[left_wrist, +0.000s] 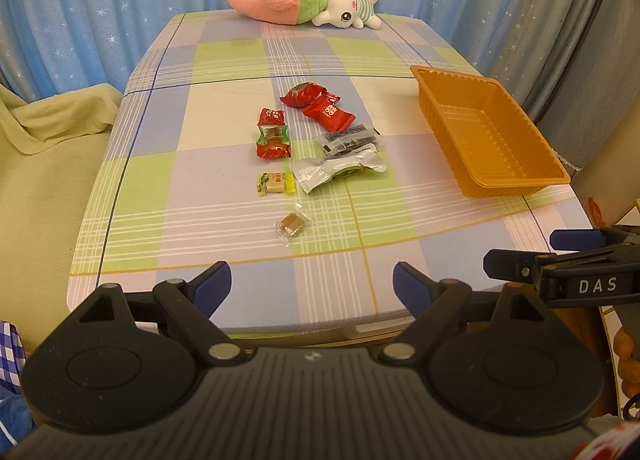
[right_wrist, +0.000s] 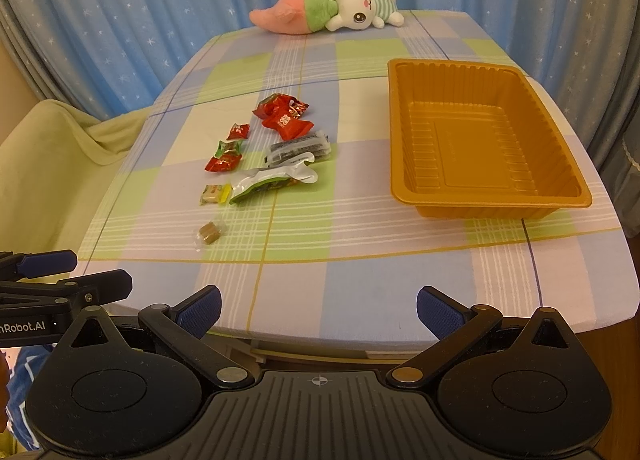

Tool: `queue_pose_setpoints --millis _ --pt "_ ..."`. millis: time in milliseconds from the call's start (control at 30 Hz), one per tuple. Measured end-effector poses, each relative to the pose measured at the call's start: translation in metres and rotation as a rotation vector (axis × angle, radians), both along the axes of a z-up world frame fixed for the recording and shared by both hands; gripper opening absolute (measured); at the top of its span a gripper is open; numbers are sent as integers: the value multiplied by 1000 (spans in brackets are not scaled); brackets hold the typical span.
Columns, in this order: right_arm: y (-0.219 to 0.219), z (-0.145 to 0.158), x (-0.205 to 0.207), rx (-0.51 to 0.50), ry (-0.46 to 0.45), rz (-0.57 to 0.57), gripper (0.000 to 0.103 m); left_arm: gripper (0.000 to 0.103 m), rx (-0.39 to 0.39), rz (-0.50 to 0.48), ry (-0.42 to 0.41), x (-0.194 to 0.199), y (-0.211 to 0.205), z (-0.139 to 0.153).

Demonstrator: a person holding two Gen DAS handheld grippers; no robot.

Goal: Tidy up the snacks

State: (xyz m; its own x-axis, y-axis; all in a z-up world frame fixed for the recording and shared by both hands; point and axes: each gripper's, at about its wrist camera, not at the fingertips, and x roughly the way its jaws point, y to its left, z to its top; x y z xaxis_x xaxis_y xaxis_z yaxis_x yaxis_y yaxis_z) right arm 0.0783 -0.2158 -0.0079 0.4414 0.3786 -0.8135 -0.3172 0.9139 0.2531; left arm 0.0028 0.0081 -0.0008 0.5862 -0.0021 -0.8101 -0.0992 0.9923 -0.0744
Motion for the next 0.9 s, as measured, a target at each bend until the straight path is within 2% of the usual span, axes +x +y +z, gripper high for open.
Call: queue_pose_setpoints --millis 400,700,900 --pt "-4 -10 14 14 15 -20 103 87 -61 -15 41 24 11 -19" --pt "-4 -17 25 42 -9 -27 103 86 -32 -48 13 41 21 -34" --pt "-1 -25 35 68 -10 -24 103 76 8 -87 -6 54 23 -52"
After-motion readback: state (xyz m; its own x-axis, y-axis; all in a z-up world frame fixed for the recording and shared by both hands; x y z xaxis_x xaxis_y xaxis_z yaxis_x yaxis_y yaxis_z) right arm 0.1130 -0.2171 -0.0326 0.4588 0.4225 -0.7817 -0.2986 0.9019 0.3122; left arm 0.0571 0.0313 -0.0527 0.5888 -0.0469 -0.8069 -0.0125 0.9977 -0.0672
